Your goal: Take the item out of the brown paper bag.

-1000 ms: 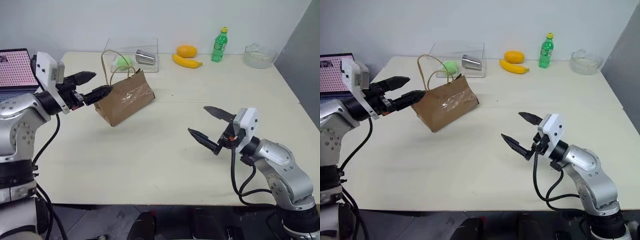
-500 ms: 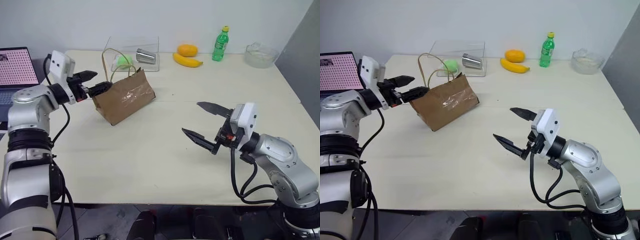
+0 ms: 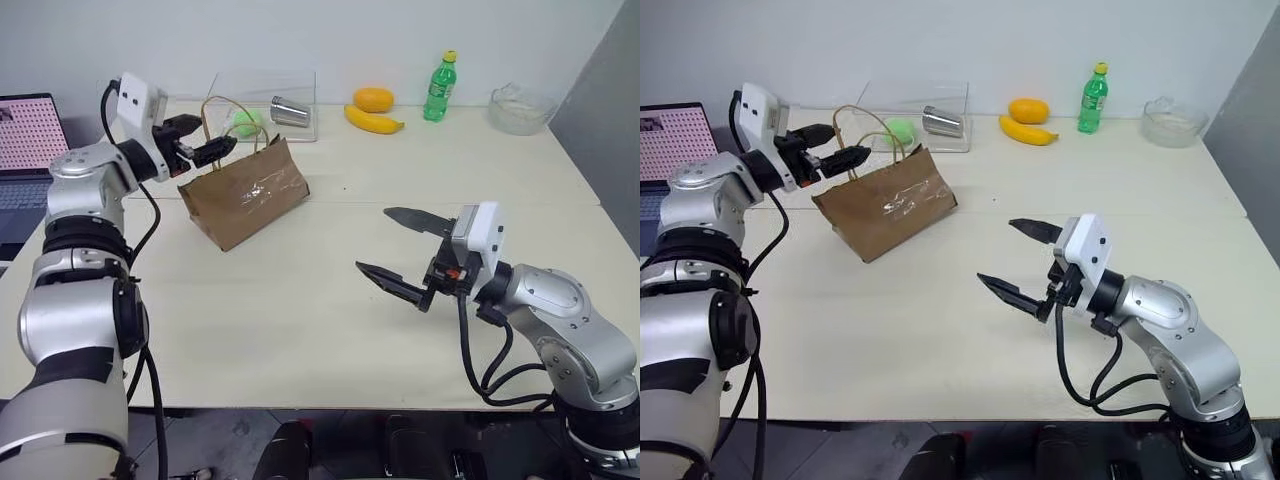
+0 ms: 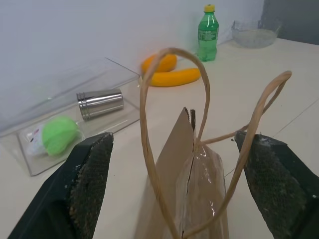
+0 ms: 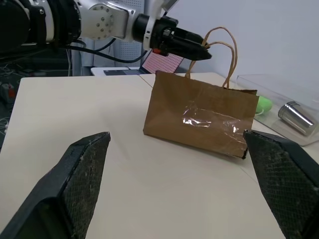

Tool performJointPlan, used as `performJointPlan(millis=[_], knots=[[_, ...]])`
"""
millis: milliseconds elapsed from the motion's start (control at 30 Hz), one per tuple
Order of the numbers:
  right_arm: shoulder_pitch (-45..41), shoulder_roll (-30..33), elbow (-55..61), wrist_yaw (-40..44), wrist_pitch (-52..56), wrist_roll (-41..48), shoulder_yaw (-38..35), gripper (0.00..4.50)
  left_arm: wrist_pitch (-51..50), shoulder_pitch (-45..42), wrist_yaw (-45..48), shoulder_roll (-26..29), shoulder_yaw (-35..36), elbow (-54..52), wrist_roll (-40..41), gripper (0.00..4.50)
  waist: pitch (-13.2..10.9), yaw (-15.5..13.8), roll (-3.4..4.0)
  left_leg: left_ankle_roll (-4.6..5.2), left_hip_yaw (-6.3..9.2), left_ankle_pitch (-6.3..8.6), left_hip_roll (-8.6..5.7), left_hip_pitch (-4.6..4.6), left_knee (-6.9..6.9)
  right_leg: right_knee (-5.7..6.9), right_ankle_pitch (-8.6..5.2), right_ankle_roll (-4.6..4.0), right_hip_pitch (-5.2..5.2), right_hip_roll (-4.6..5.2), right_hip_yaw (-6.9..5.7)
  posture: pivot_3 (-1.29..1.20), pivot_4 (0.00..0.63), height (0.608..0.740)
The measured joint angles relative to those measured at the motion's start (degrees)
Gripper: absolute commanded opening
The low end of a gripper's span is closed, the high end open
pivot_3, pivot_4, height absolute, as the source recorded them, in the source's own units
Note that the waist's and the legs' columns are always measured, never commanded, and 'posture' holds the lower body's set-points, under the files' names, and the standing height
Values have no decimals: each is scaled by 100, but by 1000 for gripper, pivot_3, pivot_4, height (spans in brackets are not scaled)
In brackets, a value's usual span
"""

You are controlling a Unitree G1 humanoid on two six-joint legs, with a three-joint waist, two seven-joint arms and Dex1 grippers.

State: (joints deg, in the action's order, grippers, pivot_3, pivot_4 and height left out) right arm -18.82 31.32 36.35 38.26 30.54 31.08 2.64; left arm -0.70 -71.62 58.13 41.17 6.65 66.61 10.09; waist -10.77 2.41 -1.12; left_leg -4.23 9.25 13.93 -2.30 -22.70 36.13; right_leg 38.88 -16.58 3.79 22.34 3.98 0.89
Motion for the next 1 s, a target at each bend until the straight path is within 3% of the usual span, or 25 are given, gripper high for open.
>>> performJointPlan(millis=[400, 500, 867, 1000], knots=[[0, 134, 112, 15, 144, 181, -19, 4500, 267, -385, -133, -154, -3, 709, -470, 4101, 0, 67, -1, 1, 1, -1, 0, 1, 3, 7, 0, 1, 0, 0, -1, 0, 150, 740], [0, 151, 128, 14, 165, 186, -23, 4500, 268, -444, -225, -206, -1, 771, -548, 3501, -1, 68, -1, 1, 2, -1, 0, 0, 4, 7, 0, 1, 0, 0, -1, 0, 150, 740], [68, 211, 269, -51, 301, 231, -95, 4500, 495, -759, -387, -247, 39, 829, -735, 16, -1, 73, -2, 0, 1, -1, 0, 1, 5, 8, 0, 0, 0, 0, -1, 0, 150, 740], [186, 253, 349, -89, 374, 308, -154, 4500, 625, -798, -187, -240, -46, 837, -906, 16, -1, 73, -2, 0, 1, -1, 0, 0, 5, 9, 1, -2, 0, 0, -1, 0, 150, 740]])
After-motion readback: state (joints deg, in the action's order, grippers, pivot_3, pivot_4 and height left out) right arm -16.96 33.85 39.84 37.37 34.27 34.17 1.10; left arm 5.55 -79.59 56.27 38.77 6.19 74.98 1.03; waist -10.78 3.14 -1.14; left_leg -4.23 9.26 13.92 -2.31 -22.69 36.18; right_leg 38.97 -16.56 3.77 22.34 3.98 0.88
